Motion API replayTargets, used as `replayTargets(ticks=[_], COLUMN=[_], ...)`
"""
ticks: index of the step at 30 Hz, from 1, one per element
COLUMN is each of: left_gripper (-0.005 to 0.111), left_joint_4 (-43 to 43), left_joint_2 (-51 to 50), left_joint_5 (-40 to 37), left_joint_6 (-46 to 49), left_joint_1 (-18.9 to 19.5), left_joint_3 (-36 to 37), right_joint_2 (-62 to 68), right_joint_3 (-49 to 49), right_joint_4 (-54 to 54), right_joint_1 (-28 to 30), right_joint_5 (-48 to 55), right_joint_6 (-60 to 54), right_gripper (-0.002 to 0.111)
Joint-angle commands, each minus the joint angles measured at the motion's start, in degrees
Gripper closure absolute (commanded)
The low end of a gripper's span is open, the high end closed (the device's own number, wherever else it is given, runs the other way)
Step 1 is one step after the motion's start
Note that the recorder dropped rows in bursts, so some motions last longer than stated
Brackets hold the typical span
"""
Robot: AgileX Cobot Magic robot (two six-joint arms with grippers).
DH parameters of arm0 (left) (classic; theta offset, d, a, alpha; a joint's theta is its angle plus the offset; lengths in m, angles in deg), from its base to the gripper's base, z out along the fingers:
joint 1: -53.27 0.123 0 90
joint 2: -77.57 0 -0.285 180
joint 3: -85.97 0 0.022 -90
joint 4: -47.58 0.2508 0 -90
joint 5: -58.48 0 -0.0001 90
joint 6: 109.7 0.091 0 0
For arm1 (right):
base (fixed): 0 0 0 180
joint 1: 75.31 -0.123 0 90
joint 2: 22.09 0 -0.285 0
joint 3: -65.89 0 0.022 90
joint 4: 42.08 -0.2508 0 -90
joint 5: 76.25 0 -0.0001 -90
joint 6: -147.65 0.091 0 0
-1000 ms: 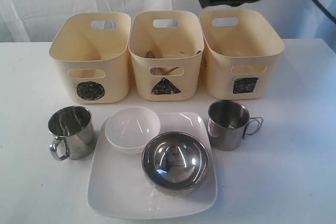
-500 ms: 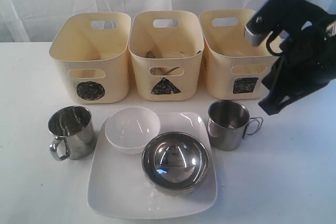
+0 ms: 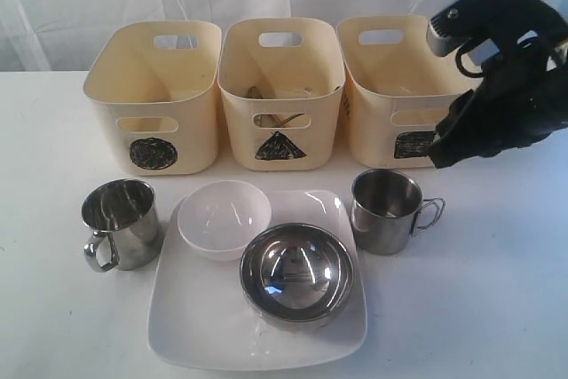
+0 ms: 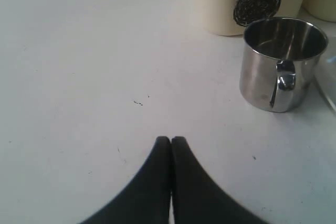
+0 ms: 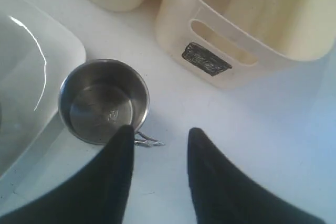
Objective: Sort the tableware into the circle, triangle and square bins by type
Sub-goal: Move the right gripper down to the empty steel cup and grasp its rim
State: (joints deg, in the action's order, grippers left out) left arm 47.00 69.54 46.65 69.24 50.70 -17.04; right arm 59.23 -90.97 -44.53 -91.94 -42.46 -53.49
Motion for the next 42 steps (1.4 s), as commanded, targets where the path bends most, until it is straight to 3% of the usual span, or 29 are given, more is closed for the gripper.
replayTargets(ticks=[1,11,21,42], left_gripper=[0.107,0.107,0.107,0.107], left_joint_4=[-0.2,-0.2,-0.2,-0.2], left_joint_2=[0.2,0.2,0.2,0.2], left_joint_5=[0.2,0.2,0.2,0.2], left_joint_6=[-0.2,-0.2,-0.2,-0.2], left_joint_1=[0.1,0.1,0.1,0.1], left_joint_3=[0.2,0.2,0.2,0.2], right_joint_2=[5.7,17.0,18.0,24.6], right_joint_3=[-0.1,-0.2,-1.0,-1.3], right_joint_4=[0.2,0.2,0.9,-6.6], right_joint_1=[0.3,0.7,2.4,2.4], right_joint_5=[-1.1,-10.9,-12.3,-11.9], right_joint_6=[0.7,0.9,3.2,6.0], right_gripper=[0.064,0.064,0.056,0.056])
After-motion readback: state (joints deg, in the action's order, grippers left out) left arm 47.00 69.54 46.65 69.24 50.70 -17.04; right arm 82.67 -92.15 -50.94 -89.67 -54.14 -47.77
